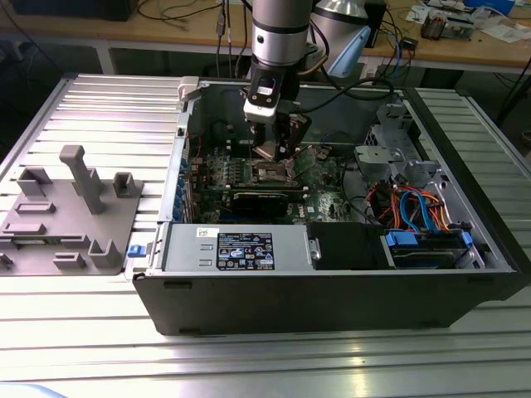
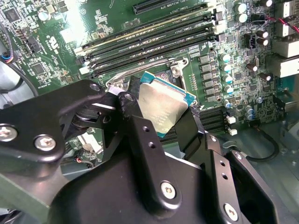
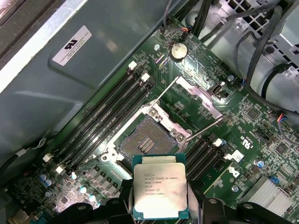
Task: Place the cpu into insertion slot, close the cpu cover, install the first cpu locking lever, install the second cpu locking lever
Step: 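Place the cpu into insertion slot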
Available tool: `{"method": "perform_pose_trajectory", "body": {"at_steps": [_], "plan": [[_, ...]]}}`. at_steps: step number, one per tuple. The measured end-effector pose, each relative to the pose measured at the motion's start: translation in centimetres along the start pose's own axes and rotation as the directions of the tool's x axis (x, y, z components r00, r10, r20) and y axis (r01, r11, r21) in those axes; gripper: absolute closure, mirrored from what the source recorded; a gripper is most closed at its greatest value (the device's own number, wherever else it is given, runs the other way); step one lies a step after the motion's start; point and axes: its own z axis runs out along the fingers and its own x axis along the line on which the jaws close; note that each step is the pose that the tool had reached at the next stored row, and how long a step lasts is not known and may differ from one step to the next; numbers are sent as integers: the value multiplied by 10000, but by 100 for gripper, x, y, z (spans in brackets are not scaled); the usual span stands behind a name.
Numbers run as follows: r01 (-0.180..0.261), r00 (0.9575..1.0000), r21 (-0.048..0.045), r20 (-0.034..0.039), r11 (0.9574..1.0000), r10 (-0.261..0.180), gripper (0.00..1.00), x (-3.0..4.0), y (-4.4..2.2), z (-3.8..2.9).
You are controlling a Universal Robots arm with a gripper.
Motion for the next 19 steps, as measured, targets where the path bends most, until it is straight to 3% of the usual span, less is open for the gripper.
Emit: {"method": "perform_pose_trajectory", "body": {"at_steps": [19], "plan": [[-136, 9999, 4, 0, 9999, 136, 45, 1, 0, 2]]}}
